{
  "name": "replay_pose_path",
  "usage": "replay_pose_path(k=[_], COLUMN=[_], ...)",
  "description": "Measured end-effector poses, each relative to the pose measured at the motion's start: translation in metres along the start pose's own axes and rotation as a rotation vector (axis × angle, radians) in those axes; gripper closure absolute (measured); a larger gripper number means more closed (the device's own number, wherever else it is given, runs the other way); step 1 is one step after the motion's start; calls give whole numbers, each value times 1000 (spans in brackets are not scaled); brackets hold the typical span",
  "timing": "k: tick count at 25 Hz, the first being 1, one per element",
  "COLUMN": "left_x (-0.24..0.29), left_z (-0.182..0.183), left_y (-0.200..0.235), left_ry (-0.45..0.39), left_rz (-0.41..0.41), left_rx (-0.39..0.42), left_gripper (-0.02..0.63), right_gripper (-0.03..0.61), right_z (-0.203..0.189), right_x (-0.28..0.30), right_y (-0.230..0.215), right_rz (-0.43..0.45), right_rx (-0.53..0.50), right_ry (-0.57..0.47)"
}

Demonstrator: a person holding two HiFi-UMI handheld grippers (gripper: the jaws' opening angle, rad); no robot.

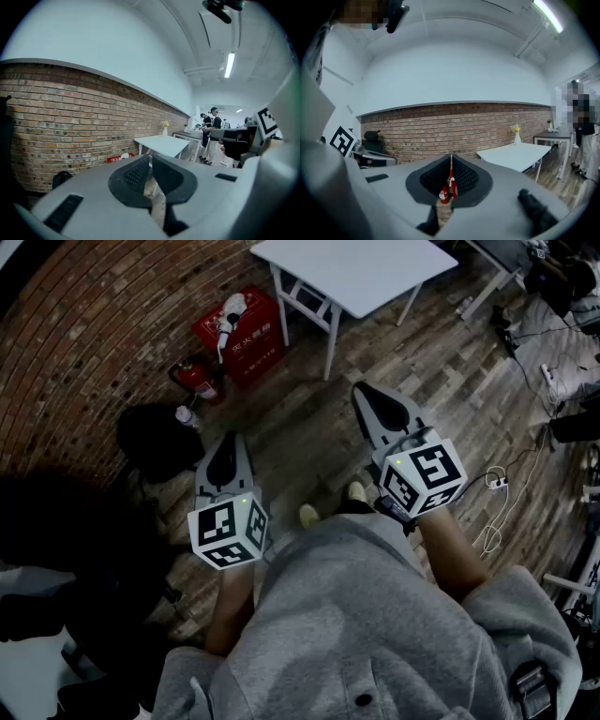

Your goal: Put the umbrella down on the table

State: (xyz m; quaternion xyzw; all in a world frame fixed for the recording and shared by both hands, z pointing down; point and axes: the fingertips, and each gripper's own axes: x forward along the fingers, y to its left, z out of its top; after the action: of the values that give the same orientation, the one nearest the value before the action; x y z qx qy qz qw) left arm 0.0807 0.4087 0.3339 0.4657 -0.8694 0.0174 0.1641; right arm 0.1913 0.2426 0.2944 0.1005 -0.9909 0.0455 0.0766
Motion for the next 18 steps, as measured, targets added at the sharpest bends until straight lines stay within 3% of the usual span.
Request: replay_pose_path(k=[18], left_x=[-15], left_z=[-3], left_y=[-6], left_ry=[10], left_rz=[-4], left_rx=[7], left_gripper=[583], right_gripper=[549], right_z=[-10], right_x=[-9], right_y=[2], right_rz=[2], right_rx=[127], right_ry=[-2])
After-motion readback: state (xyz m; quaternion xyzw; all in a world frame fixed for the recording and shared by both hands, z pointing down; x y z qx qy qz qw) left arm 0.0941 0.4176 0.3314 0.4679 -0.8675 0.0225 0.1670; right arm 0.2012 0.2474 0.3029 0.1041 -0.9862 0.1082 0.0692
